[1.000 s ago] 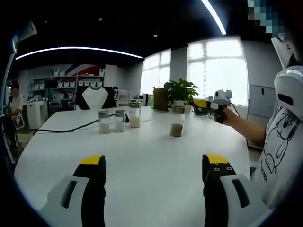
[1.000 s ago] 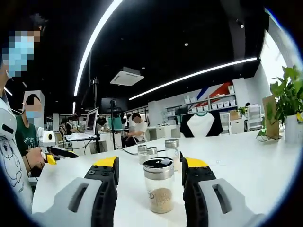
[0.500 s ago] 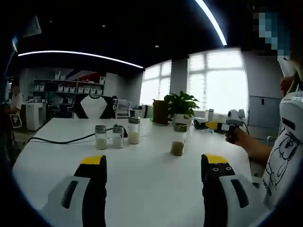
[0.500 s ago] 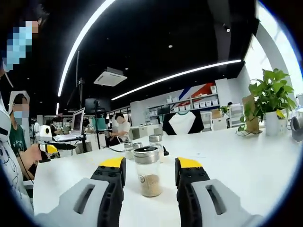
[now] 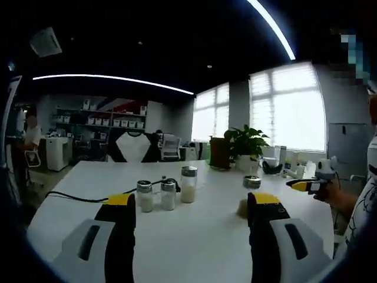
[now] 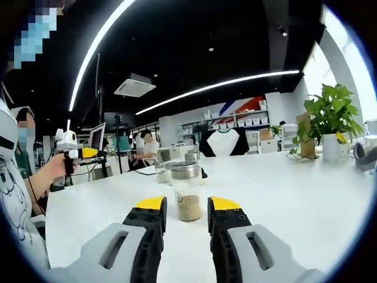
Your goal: Rotate the seasoning bottle until the label or dispensing opening points toward the visible target arrow and the bottle remains upright within the marked orientation range
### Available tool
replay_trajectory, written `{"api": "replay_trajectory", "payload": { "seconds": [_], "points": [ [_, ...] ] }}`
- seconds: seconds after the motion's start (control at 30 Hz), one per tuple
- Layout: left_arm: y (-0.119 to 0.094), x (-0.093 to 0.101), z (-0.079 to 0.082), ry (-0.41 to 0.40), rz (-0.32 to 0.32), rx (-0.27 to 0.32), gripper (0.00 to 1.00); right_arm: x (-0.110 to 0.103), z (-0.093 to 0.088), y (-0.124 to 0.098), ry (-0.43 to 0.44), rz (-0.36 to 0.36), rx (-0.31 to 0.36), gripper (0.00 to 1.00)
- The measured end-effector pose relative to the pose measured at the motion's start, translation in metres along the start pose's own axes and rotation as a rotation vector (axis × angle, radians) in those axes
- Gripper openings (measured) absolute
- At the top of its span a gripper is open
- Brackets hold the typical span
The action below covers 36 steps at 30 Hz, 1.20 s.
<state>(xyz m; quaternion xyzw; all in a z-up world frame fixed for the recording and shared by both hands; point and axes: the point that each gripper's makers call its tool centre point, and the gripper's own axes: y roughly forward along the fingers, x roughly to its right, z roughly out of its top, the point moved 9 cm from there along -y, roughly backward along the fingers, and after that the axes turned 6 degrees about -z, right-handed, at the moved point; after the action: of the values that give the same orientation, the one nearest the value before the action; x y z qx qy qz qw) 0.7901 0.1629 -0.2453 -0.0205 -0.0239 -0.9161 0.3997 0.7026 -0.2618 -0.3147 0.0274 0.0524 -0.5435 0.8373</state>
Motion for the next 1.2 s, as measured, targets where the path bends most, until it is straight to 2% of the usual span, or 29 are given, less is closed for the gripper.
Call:
{"api": "replay_trajectory", "payload": {
  "seconds": [0.13, 0.2, 0.3, 0.37, 0.53, 0.7, 0.83, 0.97, 1.07, 1.2],
  "points": [
    [0.021, -0.007, 0.014, 0.036, 0.018, -0.005, 0.82, 0.004, -0.004, -0.006, 0.049, 0.002, 0.006, 0.23],
    [0.034, -0.007, 0.02, 0.084, 0.014, -0.015, 0.82, 0.006, -0.005, -0.009, 0.069, 0.003, 0.009, 0.23],
    [0.052, -0.004, 0.028, 0.069, -0.019, 0.022, 0.82, 0.009, -0.003, -0.015, 0.091, 0.0, 0.023, 0.22],
    [0.06, -0.003, 0.031, 0.053, -0.032, 0.042, 0.82, 0.009, 0.0, -0.017, 0.089, 0.002, 0.025, 0.22],
    [0.087, -0.006, 0.038, 0.089, -0.018, 0.067, 0.81, 0.007, 0.008, -0.019, 0.045, 0.0, 0.017, 0.23],
    [0.117, -0.008, 0.034, 0.112, -0.011, 0.049, 0.81, 0.008, 0.006, -0.018, 0.069, -0.002, 0.023, 0.23],
    [0.136, -0.01, 0.028, 0.105, -0.007, 0.034, 0.81, 0.008, 0.0, -0.017, 0.072, -0.002, -0.002, 0.23],
    [0.149, -0.017, 0.024, 0.084, 0.016, 0.049, 0.79, 0.014, -0.003, -0.021, 0.085, -0.015, -0.011, 0.22],
    [0.163, -0.027, 0.02, 0.12, 0.061, 0.038, 0.79, 0.019, -0.003, -0.024, 0.087, -0.032, -0.026, 0.22],
    [0.184, -0.027, 0.01, 0.123, 0.048, 0.011, 0.79, 0.024, -0.002, -0.029, 0.084, -0.053, -0.023, 0.21]
  ]
}}
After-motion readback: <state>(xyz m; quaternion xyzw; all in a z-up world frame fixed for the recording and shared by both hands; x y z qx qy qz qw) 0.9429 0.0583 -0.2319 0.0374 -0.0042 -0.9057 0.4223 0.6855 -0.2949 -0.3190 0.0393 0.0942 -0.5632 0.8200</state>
